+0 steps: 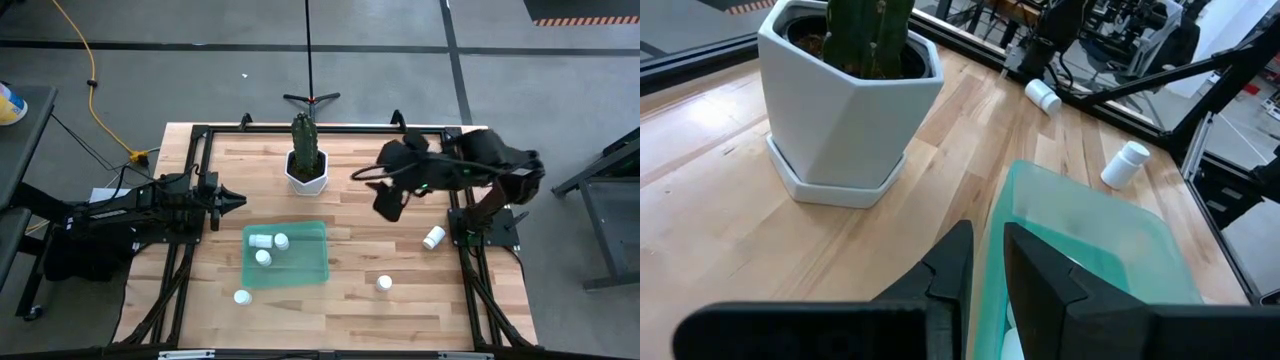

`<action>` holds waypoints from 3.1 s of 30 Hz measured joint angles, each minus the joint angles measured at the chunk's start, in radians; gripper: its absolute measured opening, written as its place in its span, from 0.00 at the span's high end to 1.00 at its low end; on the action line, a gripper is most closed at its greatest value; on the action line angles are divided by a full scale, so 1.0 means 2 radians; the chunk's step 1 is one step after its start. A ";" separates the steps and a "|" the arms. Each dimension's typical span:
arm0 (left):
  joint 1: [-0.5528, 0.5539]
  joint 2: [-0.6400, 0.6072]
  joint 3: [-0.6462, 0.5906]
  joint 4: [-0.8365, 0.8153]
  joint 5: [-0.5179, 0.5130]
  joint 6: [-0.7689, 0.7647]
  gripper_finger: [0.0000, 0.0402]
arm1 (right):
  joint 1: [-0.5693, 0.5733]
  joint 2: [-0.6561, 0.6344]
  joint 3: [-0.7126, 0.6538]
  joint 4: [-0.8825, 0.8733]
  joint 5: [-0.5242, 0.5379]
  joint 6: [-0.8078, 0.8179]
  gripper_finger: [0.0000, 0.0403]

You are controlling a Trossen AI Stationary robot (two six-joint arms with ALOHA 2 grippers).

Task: Pick and place pill bottles into a basket
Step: Put the white pill bottle into the green bin

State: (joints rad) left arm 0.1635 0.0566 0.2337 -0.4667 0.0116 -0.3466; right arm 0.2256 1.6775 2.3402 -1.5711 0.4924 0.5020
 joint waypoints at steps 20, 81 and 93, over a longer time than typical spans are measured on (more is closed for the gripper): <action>0.000 0.000 0.000 -0.001 -0.002 -0.001 0.76 | 0.000 -0.229 -0.203 0.000 0.045 0.031 0.39; 0.000 0.000 0.001 -0.004 -0.017 -0.026 0.76 | 0.000 -0.495 -0.722 0.000 -0.364 0.085 0.39; 0.000 0.000 0.001 -0.004 -0.016 -0.026 0.76 | -0.001 -0.394 -0.722 0.000 -0.365 -0.026 0.39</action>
State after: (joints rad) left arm 0.1632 0.0566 0.2348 -0.4744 -0.0208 -0.3985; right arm 0.2245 0.8889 0.8959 -1.5711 -0.2377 0.4491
